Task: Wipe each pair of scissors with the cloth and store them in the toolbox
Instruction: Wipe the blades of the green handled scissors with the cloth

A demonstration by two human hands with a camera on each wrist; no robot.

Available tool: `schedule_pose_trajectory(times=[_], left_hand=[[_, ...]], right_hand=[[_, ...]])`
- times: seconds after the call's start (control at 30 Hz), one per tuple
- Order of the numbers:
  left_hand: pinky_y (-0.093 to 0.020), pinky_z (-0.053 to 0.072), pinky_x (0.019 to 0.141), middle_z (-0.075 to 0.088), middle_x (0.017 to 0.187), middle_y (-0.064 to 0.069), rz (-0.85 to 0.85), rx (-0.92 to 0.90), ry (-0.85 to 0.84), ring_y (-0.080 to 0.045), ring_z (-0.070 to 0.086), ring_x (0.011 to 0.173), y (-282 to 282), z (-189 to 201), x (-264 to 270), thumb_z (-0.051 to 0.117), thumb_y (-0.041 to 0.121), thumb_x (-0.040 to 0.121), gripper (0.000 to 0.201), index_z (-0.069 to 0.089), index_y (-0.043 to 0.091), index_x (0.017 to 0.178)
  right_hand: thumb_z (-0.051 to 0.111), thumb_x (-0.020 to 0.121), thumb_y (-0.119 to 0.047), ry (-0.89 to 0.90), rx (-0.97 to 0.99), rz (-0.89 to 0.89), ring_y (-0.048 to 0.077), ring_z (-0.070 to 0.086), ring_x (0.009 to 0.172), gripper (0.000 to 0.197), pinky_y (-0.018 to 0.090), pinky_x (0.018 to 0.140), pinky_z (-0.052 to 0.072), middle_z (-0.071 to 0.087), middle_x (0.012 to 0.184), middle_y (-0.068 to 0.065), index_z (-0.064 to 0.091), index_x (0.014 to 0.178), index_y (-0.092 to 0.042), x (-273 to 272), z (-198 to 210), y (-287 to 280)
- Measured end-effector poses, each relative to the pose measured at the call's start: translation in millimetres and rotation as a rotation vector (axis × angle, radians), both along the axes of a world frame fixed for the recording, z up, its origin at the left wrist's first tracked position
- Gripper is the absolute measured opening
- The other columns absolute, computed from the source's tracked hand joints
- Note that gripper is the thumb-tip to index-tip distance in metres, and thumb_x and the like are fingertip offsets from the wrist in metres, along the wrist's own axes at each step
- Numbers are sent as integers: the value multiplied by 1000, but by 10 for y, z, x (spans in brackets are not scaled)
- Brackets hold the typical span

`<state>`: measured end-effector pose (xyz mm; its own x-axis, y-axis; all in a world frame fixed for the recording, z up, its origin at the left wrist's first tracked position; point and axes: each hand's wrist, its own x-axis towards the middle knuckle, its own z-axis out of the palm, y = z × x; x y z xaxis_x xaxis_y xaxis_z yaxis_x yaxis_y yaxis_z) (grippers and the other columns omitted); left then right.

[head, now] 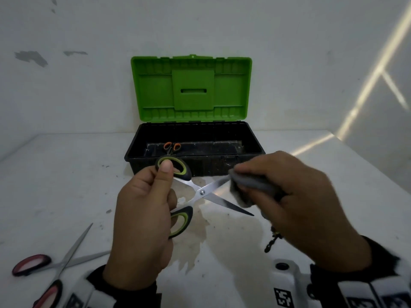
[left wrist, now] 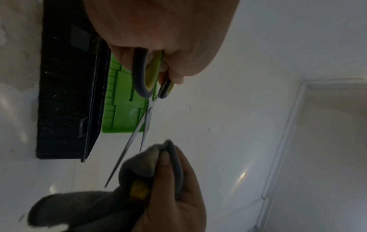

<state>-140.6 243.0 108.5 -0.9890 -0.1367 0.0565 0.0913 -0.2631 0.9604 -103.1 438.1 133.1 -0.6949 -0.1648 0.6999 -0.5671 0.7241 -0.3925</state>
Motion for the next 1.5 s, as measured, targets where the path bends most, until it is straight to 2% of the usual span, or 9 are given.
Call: schedule_pose_trajectory(times=[0.07,0.13,0.33,0.43,0.7,0.9,1.13,1.27,1.5], left_hand=[[-19,19,37,24,52,4,-30,-11,18,-10,17,45,6,3,10,54,33,96,39,58,-6,94],[-20,19,38,24,52,3,-40,-57,45,-11,18,46,-11,8,20,54,32,95,39,58,-6,93],[-18,20,37,26,53,-1,-53,-83,110,-11,19,46,-67,28,18,59,42,80,39,65,4,81],[-18,21,38,29,50,2,-51,-116,167,-10,21,44,-14,19,19,58,44,80,34,69,11,79],[-18,21,39,28,48,4,-39,-91,199,-10,20,43,-34,37,-3,59,43,80,36,69,8,82],[-18,21,39,28,49,4,-19,-49,205,-10,20,43,13,23,-33,59,43,83,32,69,13,79],[-21,23,42,30,48,5,9,-82,228,-12,23,45,14,2,-17,60,44,83,30,70,16,79],[-23,24,43,31,47,5,59,-105,251,-13,25,45,54,0,-23,60,46,84,30,70,18,78],[-20,21,41,28,49,5,-2,-13,174,-11,21,45,86,-60,-11,58,40,85,33,66,8,80]], right_hand=[[64,91,-23,50,178,36,13,62,88,19,26,78,50,69,99,-4,74,104,-14,-75,-67,-58],[60,92,-25,42,268,30,18,61,87,22,34,72,52,67,96,-1,75,104,-14,-141,-129,-54],[65,87,-20,-83,159,25,4,60,83,13,23,74,49,67,86,-13,75,94,-22,-159,-119,107],[63,86,-18,-91,172,33,2,57,83,12,16,76,45,67,86,-10,75,90,-21,-152,-84,-72],[64,87,-8,-157,156,29,5,58,77,16,23,70,47,63,77,-12,72,82,-21,-202,-26,-7],[66,87,-10,-67,119,40,6,57,80,13,21,74,47,65,81,-10,73,87,-20,-178,-70,-254],[65,85,-9,-125,82,-2,5,59,81,16,24,73,47,65,82,-11,73,86,-22,-234,-79,-120],[55,89,-20,-75,121,-1,7,56,80,16,23,74,46,62,82,-12,71,89,-23,-202,-79,-320],[66,84,-8,-86,116,-7,3,58,82,15,16,76,45,67,85,-10,73,89,-20,-220,-122,-32]])
